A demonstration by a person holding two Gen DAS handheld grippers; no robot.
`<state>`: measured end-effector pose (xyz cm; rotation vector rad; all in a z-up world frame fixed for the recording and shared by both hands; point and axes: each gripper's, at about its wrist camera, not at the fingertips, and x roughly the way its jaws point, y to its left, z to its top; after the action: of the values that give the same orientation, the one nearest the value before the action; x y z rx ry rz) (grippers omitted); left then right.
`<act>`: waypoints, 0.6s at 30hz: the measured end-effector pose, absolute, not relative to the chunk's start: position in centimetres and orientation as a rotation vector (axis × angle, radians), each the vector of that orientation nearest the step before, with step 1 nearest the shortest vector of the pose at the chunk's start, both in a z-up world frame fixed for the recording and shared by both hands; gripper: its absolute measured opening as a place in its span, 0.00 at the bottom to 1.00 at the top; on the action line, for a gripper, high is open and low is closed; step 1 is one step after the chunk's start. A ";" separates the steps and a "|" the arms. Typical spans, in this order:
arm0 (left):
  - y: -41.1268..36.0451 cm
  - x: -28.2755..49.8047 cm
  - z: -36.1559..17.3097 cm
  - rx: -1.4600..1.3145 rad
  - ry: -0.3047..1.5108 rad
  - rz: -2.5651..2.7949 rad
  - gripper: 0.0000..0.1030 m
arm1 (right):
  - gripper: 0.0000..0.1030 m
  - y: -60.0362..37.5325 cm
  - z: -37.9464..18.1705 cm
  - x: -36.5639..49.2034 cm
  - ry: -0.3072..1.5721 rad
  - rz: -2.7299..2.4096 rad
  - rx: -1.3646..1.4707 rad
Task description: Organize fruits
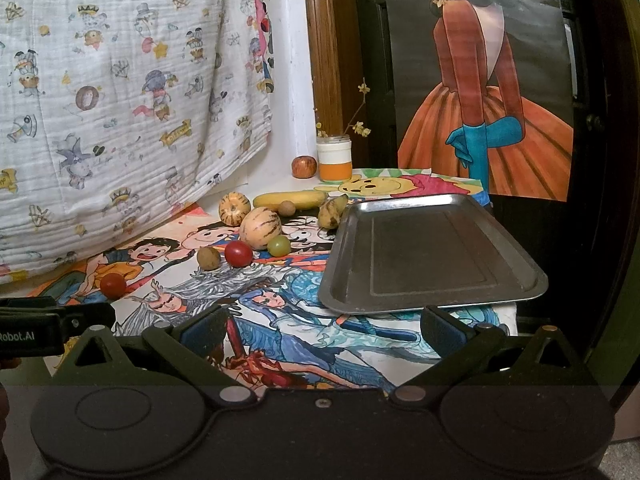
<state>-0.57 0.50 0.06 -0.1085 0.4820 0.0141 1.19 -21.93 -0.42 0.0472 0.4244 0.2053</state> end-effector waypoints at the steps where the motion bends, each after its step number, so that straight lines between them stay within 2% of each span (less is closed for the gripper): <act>1: 0.6 -0.5 0.1 -0.110 0.483 0.015 1.00 | 1.00 -21.9 -0.4 1.2 0.425 0.205 0.047; 18: 0.7 -0.4 0.0 -0.119 0.489 0.017 1.00 | 1.00 -21.9 -0.5 1.3 0.428 0.205 0.047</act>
<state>-0.42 0.68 0.01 -0.1188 0.4892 0.0166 1.26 -21.87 -0.45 0.0473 0.4284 0.2054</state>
